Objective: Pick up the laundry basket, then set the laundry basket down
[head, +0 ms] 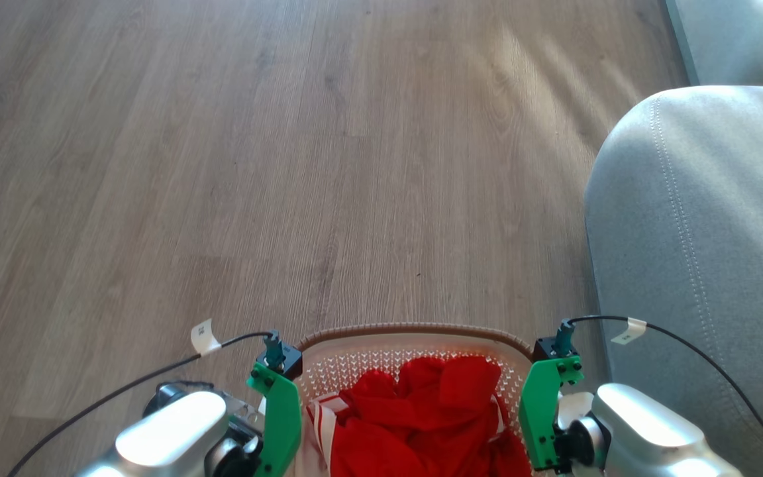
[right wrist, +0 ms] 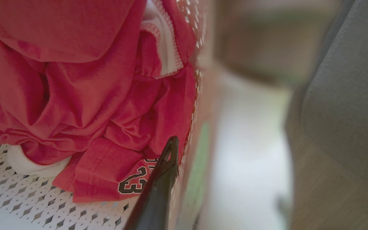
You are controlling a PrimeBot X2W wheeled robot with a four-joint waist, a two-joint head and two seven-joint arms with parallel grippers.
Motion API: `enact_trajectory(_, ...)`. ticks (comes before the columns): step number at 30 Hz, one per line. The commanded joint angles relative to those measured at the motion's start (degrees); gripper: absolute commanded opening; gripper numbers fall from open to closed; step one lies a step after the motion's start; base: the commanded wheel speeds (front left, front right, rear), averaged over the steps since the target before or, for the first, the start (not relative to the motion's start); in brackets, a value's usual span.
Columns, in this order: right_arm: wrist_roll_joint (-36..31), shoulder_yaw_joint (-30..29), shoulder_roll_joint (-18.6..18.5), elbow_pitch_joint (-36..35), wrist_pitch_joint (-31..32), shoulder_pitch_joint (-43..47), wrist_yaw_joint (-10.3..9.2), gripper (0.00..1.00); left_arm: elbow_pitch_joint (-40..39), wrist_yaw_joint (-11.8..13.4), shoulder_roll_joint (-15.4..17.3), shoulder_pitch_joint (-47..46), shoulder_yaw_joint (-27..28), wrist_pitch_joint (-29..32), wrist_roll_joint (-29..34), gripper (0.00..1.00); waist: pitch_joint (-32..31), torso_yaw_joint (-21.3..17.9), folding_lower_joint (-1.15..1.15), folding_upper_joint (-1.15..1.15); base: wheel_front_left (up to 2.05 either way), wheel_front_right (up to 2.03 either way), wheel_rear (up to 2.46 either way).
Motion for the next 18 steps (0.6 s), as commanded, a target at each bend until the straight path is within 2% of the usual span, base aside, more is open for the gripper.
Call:
enact_trajectory(1, -1.25, 0.31, 1.65, -3.98, -0.29, -2.06, 0.52, 0.00, -3.30, -1.56, -1.02, -2.16, 0.12, 0.48, 0.56, 0.00, -0.04, 0.01, 0.00, 0.00, 0.00, 0.00, 0.00)
enact_trajectory(18, -4.49, -3.72, 1.84, -6.15, 1.50, -0.20, 0.52, 0.00, -2.96, -1.56, -1.15, -2.19, 0.12, 0.56, 0.33, 0.00, -0.49, 0.07, 0.00, 0.00, 0.00, 0.00, 0.00)
